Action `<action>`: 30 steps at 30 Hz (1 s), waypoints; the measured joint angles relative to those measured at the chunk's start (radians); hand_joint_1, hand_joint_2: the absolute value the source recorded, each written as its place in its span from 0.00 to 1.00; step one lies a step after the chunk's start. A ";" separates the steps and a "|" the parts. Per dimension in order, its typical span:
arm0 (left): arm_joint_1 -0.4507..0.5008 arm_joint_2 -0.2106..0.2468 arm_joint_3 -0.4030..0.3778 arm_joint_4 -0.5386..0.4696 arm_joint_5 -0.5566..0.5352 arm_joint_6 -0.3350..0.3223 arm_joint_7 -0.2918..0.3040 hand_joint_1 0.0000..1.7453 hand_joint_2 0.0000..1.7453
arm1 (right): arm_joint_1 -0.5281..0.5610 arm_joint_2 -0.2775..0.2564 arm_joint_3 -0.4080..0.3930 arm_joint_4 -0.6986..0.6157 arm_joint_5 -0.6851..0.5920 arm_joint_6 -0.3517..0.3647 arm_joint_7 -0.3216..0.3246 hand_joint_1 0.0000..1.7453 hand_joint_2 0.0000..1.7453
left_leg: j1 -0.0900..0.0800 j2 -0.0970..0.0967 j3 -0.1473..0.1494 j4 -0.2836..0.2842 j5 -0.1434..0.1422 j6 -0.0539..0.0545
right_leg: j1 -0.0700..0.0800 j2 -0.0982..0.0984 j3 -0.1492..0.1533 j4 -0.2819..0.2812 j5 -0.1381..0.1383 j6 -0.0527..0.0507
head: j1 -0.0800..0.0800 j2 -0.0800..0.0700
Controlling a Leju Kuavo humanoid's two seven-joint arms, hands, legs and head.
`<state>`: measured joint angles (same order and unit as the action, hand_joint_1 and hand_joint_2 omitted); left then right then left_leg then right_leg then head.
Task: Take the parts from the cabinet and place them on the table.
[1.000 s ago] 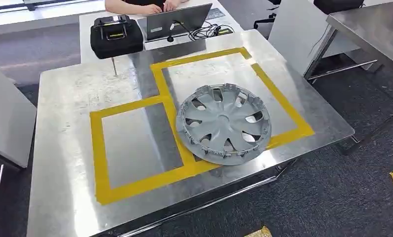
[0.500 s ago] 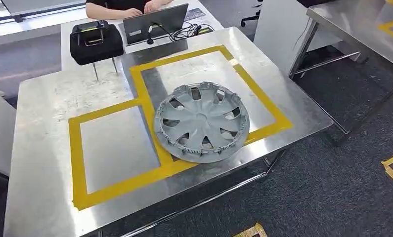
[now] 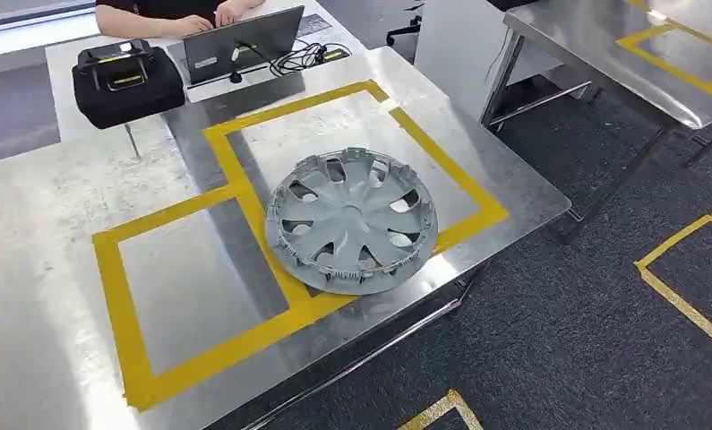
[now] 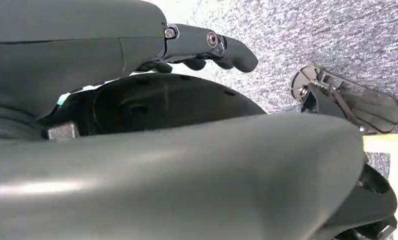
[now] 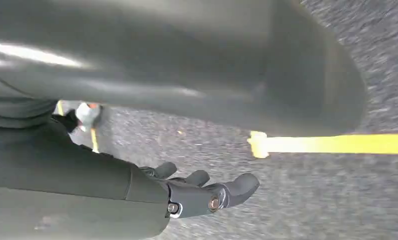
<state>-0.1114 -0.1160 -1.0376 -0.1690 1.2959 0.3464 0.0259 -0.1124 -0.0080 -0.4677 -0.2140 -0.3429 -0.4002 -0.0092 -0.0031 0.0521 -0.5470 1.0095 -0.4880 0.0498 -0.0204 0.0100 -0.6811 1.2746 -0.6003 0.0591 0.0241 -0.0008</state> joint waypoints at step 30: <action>-0.007 -0.001 0.000 0.000 0.006 0.006 0.015 0.00 0.00 | 0.004 0.024 0.063 0.021 0.017 -0.016 -0.042 0.00 0.00 | -0.008 0.018 -0.021 -0.009 0.029 0.018 | 0.006 -0.019 0.071 -0.040 0.010 0.004 | 0.011 0.000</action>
<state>-0.1183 -0.1167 -1.0376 -0.1686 1.3016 0.3529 0.0408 -0.1081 0.0160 -0.4051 -0.1926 -0.3258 -0.4166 -0.0507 -0.0114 0.0696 -0.5679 1.0003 -0.4592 0.0674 -0.0142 -0.0091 -0.6102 1.2350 -0.5901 0.0627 0.0355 -0.0008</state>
